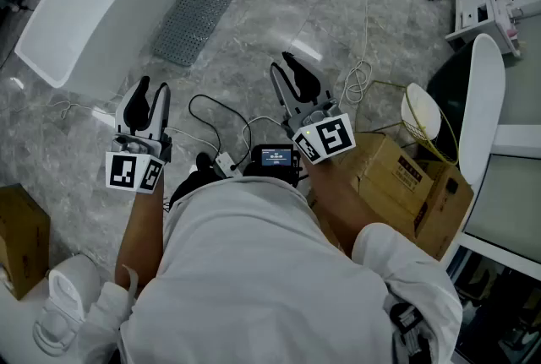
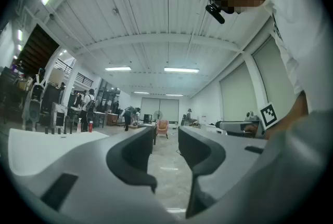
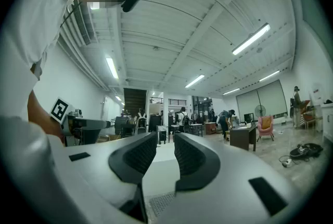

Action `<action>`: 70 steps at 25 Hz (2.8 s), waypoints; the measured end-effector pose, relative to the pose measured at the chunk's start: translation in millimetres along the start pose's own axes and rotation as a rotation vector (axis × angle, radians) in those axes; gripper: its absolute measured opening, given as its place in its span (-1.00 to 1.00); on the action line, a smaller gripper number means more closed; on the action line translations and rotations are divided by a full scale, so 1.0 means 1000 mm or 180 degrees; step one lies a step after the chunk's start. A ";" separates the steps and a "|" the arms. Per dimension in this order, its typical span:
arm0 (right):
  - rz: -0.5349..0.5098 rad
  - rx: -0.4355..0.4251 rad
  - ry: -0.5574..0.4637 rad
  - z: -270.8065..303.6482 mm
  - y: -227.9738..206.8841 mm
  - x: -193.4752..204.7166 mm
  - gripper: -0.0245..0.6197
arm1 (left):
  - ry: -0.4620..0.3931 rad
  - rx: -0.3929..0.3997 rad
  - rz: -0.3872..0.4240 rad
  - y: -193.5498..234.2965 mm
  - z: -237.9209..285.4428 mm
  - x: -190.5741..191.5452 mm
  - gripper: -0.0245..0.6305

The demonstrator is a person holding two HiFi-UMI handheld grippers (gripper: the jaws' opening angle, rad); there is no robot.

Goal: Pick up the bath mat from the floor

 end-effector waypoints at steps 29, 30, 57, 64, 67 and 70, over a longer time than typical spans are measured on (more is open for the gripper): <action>0.0157 -0.0030 -0.0194 -0.068 -0.060 0.001 -0.54 | -0.0038 -0.0114 0.0047 -0.079 0.021 0.004 -0.46; 0.0170 -0.0040 -0.0193 -0.073 -0.064 0.003 -0.54 | -0.0040 -0.0135 0.0015 -0.084 0.023 0.007 -0.46; 0.0357 -0.0247 0.0042 -0.015 -0.124 0.055 -0.54 | -0.0153 -0.0593 -0.0338 -0.030 0.069 0.050 -0.50; 0.0247 -0.0413 0.0117 0.092 -0.160 0.057 -0.55 | -0.0214 -0.0718 -0.0386 0.062 0.140 0.047 -0.50; 0.0249 -0.0425 0.0152 0.141 -0.178 0.052 -0.55 | -0.0207 -0.0726 -0.0427 0.097 0.168 0.042 -0.50; 0.0236 -0.0483 0.0149 0.192 -0.185 0.047 -0.55 | -0.0207 -0.0752 -0.0486 0.136 0.192 0.038 -0.50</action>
Point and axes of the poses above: the fingertips, and each gripper's own axes: z forward along the fingers, y to its left, x out of its underside, the point moved 1 cm from there along -z, backward along the fingers, and after that the axes turned 1 degree about y, right-handed, at the moved point
